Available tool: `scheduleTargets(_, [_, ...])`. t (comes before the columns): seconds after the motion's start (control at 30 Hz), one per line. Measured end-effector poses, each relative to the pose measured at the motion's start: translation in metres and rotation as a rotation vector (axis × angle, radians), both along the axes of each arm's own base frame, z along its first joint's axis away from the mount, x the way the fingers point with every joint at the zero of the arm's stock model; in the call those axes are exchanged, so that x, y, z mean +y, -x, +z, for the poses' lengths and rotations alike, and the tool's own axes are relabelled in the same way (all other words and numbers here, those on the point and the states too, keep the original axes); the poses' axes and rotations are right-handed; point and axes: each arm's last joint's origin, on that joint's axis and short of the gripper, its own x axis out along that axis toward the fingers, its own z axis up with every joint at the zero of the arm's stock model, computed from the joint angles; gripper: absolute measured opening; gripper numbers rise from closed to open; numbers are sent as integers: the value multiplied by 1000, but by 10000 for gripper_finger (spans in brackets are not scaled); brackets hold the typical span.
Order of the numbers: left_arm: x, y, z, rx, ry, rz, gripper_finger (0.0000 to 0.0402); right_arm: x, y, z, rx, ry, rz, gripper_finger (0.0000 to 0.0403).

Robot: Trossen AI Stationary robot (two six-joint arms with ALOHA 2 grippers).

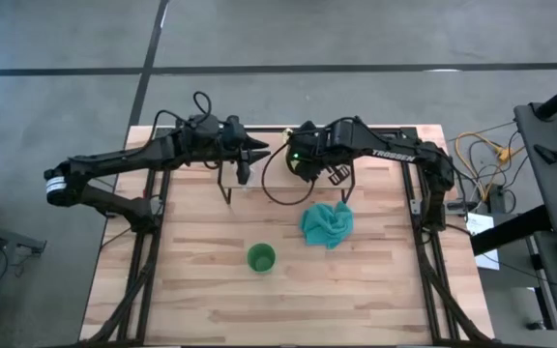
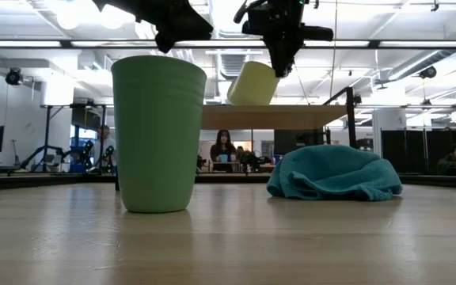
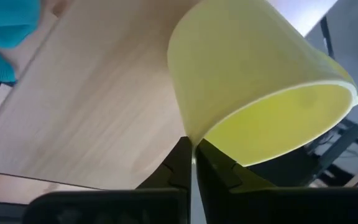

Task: Stack small to large cups/mugs on shelf
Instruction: Put the yellow cup on the shelf

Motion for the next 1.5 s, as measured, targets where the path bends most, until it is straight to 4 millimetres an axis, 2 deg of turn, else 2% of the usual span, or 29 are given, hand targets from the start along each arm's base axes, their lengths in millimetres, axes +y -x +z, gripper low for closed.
scheduleTargets(0.3, [-1,4,7,-22,-8,3,94,9,-1,6,17,58,61,8])
scheduleTargets(0.8, [-2,8,47,-137,-47,2,94,18,-2,6,19,60,89,8])
scheduleTargets(1.13, [-2,8,48,-138,-47,2,94,27,-4,1,35,50,120,8])
scheduleTargets(1.37, [-2,8,48,-137,-47,2,94,27,-4,-1,-4,35,48,8])
scheduleTargets(1.5, [-2,8,47,-134,-46,2,94,29,-5,-2,-23,-50,51,8])
